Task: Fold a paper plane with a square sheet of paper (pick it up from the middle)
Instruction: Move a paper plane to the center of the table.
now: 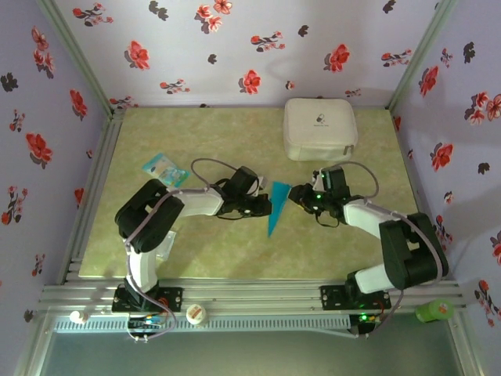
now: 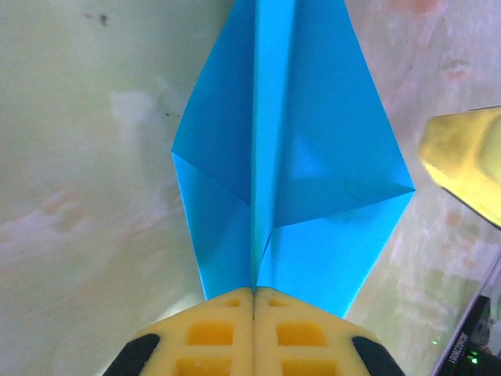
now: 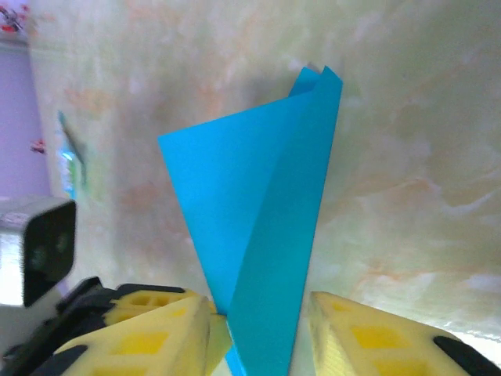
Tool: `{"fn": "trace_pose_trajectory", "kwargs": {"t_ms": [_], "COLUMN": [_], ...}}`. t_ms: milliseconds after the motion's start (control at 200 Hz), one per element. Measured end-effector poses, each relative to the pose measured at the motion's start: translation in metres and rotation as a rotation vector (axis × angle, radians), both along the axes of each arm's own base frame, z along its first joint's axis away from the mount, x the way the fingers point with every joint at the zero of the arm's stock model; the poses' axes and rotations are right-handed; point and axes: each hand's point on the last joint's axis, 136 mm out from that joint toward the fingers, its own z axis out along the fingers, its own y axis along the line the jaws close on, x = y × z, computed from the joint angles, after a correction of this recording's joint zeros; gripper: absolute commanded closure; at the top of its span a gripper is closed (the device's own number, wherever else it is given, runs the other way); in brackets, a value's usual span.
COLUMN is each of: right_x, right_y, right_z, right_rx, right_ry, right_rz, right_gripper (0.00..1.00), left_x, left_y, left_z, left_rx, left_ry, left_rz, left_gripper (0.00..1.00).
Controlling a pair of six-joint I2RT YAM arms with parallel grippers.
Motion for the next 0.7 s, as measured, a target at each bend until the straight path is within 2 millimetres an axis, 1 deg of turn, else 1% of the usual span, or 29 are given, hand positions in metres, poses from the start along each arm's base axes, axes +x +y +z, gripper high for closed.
{"fn": "trace_pose_trajectory", "kwargs": {"t_ms": [50, 105, 205, 275, 375, 525, 700], "right_x": [0.001, 0.000, -0.002, -0.002, 0.001, 0.006, 0.004], "right_y": [0.001, 0.003, 0.008, 0.013, 0.023, 0.037, 0.037], "right_z": [0.005, 0.006, 0.000, -0.006, -0.013, -0.019, -0.033], "right_rx": [0.015, 0.028, 0.033, 0.025, 0.018, 0.017, 0.001], "right_ry": [-0.008, 0.000, 0.034, 0.060, 0.095, 0.121, 0.167], "right_rz": [-0.003, 0.001, 0.016, 0.027, 0.055, 0.090, 0.093], "right_gripper": [0.57, 0.57, 0.54, 0.51, 0.51, 0.56, 0.59], "left_x": [0.002, 0.004, 0.004, 0.003, -0.002, -0.008, -0.006], "left_y": [0.003, 0.006, 0.011, 0.014, 0.018, 0.019, 0.018], "left_z": [0.003, 0.005, 0.005, 0.001, -0.005, -0.007, -0.005], "left_rx": [0.018, 0.038, 0.070, 0.101, 0.143, 0.181, 0.188], "left_ry": [-0.020, -0.041, -0.060, -0.064, -0.062, -0.067, -0.081], "left_rz": [0.014, 0.028, 0.039, 0.042, 0.039, 0.029, 0.028], "left_gripper": [1.00, 1.00, 1.00, 1.00, 1.00, 1.00, 1.00]}}
